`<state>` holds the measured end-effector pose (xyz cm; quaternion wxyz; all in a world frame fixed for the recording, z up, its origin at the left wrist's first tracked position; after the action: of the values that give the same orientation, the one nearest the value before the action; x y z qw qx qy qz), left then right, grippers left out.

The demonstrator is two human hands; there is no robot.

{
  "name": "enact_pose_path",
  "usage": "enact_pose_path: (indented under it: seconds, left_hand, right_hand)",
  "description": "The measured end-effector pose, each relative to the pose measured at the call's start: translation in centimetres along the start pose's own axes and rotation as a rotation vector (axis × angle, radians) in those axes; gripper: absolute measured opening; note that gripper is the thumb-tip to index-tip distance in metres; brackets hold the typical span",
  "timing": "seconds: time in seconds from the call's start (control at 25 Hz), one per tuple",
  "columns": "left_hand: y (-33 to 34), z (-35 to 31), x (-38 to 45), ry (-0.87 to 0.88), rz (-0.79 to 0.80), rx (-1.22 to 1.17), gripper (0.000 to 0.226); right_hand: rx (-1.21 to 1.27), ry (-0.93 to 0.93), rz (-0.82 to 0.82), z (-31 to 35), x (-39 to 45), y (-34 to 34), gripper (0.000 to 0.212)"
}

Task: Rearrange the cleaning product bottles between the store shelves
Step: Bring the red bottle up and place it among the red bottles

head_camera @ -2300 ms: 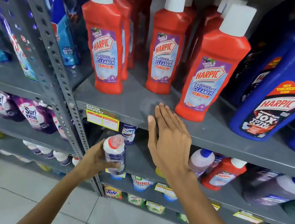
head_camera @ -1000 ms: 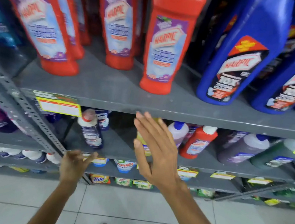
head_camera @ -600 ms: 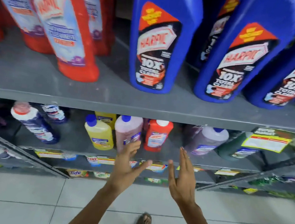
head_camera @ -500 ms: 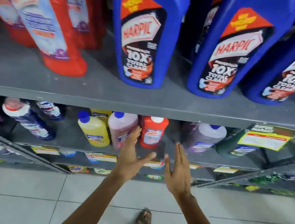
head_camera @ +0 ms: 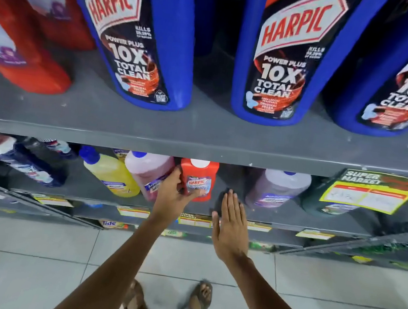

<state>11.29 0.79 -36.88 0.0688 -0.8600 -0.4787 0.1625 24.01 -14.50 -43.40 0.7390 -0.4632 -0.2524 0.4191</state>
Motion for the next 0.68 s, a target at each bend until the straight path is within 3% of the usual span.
enact_pose_path:
  seconds: [0.16,0.28,0.56,0.68]
  left_hand:
    - [-0.3,-0.3,-1.1,-0.005,0.044,0.023,0.059]
    - [-1.4,-1.3,-4.1,0.031,0.061,0.042,0.054]
    - [-14.4,-6.9,-10.8,0.069,0.028,-0.096,0.05]
    - [-22.5,-13.1,-13.3,0.218,0.032,-0.098,0.054]
  right_hand:
    - [0.049,0.021,0.017,0.4,0.0,-0.7,0.06]
    - [0.181,0.024,-0.059,1.6,-1.2,-2.8,0.054]
    - [0.439,-0.326,-0.336,14.4,-4.4,-11.4,0.054]
    - [0.491,-0.518,-0.443,22.8,-4.5,-16.4,0.052]
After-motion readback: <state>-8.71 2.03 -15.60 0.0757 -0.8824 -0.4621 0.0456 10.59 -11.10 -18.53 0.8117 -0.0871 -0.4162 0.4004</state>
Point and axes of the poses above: each hand's wrist, its own x-axis towards the middle knuckle, its own y-axis out of the palm, z = x × y, the point moved 10 cm from there along x, towards the middle knuckle, and after that the axes turned 1 degree about -y, right-handed, at the moved point
